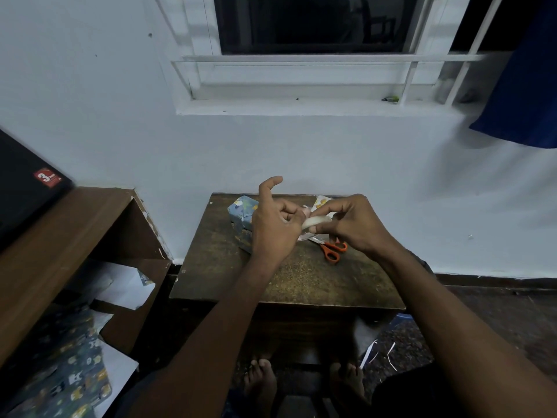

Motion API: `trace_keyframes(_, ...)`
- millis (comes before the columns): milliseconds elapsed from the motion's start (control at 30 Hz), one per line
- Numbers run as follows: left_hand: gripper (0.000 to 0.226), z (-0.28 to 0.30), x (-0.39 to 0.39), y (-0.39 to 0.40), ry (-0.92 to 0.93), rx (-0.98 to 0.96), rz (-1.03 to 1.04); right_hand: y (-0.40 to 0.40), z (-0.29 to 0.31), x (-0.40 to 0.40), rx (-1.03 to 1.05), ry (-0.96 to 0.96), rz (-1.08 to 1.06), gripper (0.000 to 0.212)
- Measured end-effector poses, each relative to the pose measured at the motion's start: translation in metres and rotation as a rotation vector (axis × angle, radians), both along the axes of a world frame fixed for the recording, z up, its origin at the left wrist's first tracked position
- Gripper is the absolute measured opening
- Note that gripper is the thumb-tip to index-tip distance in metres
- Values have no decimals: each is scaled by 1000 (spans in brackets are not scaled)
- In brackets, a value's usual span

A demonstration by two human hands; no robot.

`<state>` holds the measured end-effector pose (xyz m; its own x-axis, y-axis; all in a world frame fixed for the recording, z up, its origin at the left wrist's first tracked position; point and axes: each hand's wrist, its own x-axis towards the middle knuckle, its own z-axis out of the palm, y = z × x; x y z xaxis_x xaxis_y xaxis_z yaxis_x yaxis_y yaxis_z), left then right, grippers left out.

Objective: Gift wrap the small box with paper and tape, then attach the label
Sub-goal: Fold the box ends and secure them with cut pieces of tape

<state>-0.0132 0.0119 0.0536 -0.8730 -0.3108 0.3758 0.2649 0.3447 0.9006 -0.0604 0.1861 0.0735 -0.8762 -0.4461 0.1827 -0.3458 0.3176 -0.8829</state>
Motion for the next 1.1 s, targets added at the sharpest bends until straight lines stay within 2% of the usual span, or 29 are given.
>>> trace_keyframes(100,74,1,0,-1,-13,-46,28,-1,-3,-2,5,35,-7,18)
trace_keyframes(267,86,3,2,0,-61,-248,81,-1,-5,-6,42,82,-17,20)
trace_keyframes(400,87,3,1,-5,-54,-340,64,-8,-14,-7,300,228,-100,19)
trace_keyframes(500,88,2,2,-9,-47,-400,9,-18,-27,-9,501,237,-145,18)
trace_keyframes(633,89,0,4,-13,-52,-473,-22,-36,-34,-8,611,249,-156,28)
trace_keyframes(733,89,2,5,-17,-48,-483,-41,-45,-37,-9,700,235,-133,26)
trace_keyframes(833,88,3,5,-25,-16,-492,5,-48,-40,-12,758,160,-107,31)
trace_keyframes(933,86,1,2,-36,22,-482,96,-51,-36,-15,708,130,-119,31)
trace_keyframes(1100,81,-2,1,-51,-26,-457,226,-67,-18,-4,331,37,-30,68)
